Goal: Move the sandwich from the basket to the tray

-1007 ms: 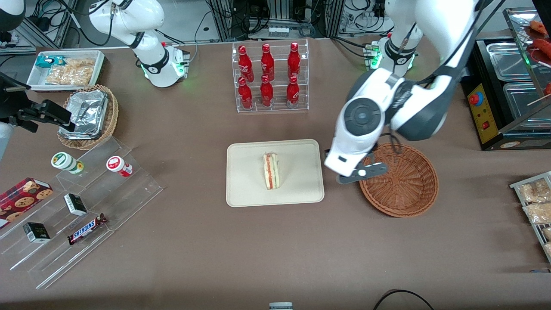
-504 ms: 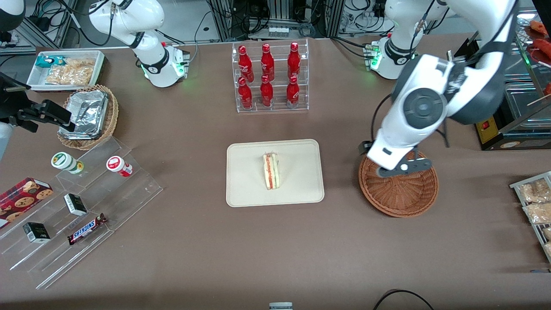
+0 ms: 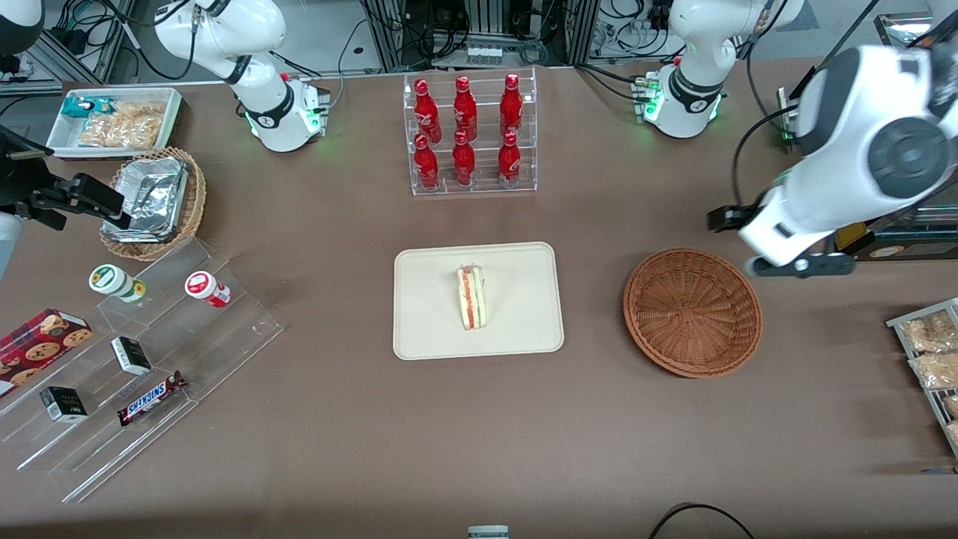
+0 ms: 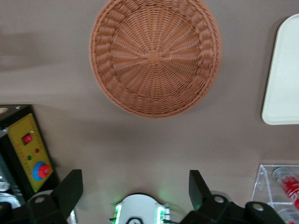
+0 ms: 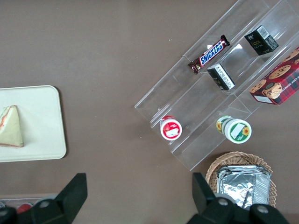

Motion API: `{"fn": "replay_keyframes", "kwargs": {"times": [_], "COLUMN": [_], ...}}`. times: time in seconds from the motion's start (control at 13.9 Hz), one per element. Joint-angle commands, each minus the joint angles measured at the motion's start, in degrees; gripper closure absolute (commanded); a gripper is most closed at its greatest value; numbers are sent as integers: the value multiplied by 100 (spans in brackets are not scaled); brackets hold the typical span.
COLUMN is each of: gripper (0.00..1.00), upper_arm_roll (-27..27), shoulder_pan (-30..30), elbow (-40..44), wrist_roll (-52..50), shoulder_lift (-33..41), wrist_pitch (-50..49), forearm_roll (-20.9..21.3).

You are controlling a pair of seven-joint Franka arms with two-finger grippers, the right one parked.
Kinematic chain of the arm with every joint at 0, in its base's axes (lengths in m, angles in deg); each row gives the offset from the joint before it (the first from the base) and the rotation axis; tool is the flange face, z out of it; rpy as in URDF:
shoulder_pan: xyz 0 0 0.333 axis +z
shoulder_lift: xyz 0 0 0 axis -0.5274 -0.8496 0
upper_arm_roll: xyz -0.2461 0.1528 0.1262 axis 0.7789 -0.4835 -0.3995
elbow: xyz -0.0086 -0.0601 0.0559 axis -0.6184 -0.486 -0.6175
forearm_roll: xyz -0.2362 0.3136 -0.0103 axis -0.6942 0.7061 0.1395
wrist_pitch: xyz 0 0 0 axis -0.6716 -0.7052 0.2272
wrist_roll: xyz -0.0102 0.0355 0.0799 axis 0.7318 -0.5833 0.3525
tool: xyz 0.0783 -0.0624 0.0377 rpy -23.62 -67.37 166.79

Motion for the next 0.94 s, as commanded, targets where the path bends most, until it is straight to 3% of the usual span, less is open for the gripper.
{"fn": "replay_keyframes", "kwargs": {"times": [0.0,0.22,0.86], "gripper": [0,0,0], "upper_arm_roll": [-421,-992,-1082], "shoulder_pan": [-153,-724,-760], "elbow": [-156,-33,353], "wrist_roll": [436,437,630], "shoulder_lift": [377,395,483], "wrist_pitch": [-38,-56,-398], "forearm_roll": [-133,-124,-142]}}
